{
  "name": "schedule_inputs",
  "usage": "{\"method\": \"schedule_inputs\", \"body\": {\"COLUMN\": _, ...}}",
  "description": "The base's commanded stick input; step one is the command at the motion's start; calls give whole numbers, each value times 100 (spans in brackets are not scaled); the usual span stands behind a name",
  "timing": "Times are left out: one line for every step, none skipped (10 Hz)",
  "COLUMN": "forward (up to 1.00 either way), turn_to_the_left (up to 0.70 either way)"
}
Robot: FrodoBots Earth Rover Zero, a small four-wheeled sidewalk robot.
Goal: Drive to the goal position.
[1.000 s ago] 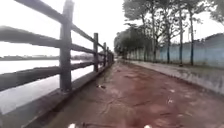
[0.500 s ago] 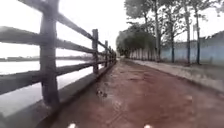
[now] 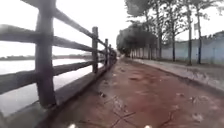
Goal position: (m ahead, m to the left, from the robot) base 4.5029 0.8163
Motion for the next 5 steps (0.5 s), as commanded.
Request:
{"method": "schedule_inputs", "body": {"forward": 85, "turn_to_the_left": 3}}
{"method": "schedule_inputs", "body": {"forward": 85, "turn_to_the_left": 3}}
{"method": "schedule_inputs", "body": {"forward": 85, "turn_to_the_left": 0}}
{"method": "schedule_inputs", "body": {"forward": 85, "turn_to_the_left": -10}}
{"method": "schedule_inputs", "body": {"forward": 85, "turn_to_the_left": -19}}
